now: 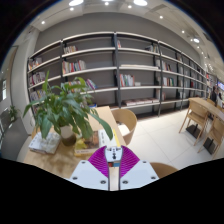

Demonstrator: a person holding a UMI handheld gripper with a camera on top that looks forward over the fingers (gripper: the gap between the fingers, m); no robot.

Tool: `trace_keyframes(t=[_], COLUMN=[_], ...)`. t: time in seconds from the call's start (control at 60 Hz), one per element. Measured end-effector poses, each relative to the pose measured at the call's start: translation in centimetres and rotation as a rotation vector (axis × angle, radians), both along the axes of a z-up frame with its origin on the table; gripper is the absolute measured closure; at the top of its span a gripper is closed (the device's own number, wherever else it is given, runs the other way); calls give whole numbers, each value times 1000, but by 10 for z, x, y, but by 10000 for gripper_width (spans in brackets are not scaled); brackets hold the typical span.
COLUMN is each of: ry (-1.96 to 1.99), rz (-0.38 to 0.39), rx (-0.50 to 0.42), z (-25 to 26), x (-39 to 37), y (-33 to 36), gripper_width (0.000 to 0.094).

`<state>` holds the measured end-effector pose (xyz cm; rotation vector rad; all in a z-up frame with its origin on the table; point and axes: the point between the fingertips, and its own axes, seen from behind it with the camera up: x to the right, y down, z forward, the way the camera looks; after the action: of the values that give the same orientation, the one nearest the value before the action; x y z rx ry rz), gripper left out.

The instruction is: Unplug charger

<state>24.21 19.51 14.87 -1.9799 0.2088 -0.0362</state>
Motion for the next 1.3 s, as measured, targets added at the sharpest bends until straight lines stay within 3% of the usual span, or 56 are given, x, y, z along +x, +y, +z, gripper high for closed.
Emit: trace_keyframes(t=[0.083, 0.167, 0.217, 0.367, 0.483, 0.55, 0.583, 0.617, 0.633, 0.667, 0.833, 1.0, 1.167, 1.3], ry=[27, 29, 40, 31, 47, 51, 45, 37, 33, 25, -1, 3, -36, 3], rz=[12, 26, 31, 56, 69, 46, 29, 16, 10, -2, -44, -12, 32, 81], rx=[-115, -164, -196, -231, -225, -242, -231, -214, -206, -189, -30, 98, 80, -28], z=[-29, -99, -92, -131, -138, -136, -129, -118, -112, -93, 25, 113, 98, 65], x=[9, 13, 4, 2, -1, 2, 5, 7, 8, 10, -6, -61, -116, -160], y=[-8, -26, -23, -32, -33, -36, -36, -36, -36, -39, -71, -157, -246, -302], gripper_width=[831, 817, 816, 775, 668, 454, 267, 184, 86, 54, 83, 81, 85, 79])
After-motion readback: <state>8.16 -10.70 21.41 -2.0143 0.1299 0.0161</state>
